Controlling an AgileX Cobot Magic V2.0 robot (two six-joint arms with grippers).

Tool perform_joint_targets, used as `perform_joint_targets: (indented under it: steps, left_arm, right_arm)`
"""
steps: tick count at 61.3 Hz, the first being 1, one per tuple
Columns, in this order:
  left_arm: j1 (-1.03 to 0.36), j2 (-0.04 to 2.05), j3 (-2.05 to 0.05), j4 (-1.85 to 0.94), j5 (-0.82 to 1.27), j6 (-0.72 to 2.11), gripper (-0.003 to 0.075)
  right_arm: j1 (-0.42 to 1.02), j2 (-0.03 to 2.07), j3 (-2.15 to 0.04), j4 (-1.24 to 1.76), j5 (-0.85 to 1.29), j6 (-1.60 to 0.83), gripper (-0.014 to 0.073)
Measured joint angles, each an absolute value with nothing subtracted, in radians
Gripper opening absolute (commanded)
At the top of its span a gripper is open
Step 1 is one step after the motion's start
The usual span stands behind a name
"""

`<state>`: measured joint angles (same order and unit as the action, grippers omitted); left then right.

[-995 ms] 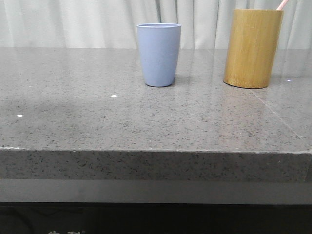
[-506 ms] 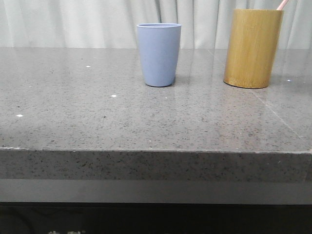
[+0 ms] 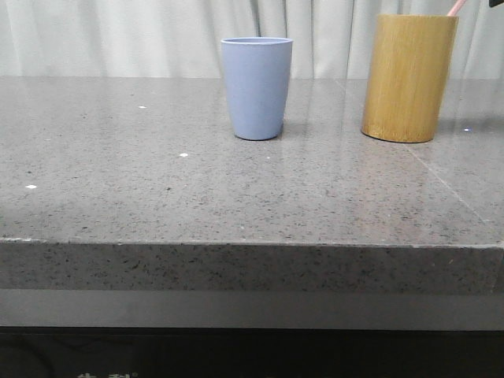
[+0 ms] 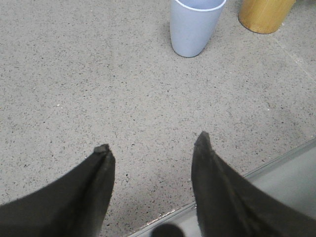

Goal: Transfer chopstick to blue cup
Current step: 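Reach the right gripper into the bamboo holder and grasp the pink stick, then lift the pink stick out and move it over the blue cup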

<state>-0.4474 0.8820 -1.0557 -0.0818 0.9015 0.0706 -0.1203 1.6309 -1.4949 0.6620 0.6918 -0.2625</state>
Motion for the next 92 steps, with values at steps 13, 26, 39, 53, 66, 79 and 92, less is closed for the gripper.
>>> perform_joint_targets:
  steps: [13,26,39,53,66,79,92]
  left_arm:
    - [-0.447,0.882,-1.056,-0.082,0.901,0.071,0.0365]
    - [-0.447,0.882,-1.056,-0.082,0.901,0.071,0.0365]
    - [-0.447,0.882,-1.056,-0.082,0.901,0.071,0.0365]
    - [-0.446,0.882,-1.056,-0.082,0.901,0.071,0.0365]
    - [-0.446,0.882,-1.056,-0.082,0.901,0.071,0.0365]
    - [-0.446,0.882,-1.056,-0.082,0.901,0.071,0.0365]
    - [-0.446,0.882,-1.056,-0.082,0.901,0.071,0.0365]
  right_arm:
    - [-0.120,1.633,-1.497,0.665,0.692,-0.265,0.0251]
    - [-0.120,1.633,-1.497,0.666,0.700,-0.265,0.0081]
    - [-0.120,1.633,-1.499,0.684,0.704,-0.263,-0.0029]
    - [-0.120,1.633,-1.505,0.684,0.710,-0.274,-0.0048]
    - [-0.120,1.633,-1.654,0.649,0.803,-0.313,-0.0049]
    - [-0.118,1.633,-1.900,0.531,0.974,-0.319,-0.0049]
    - [-0.046,1.627,-2.102,0.456,1.094,-0.321,-0.0049]
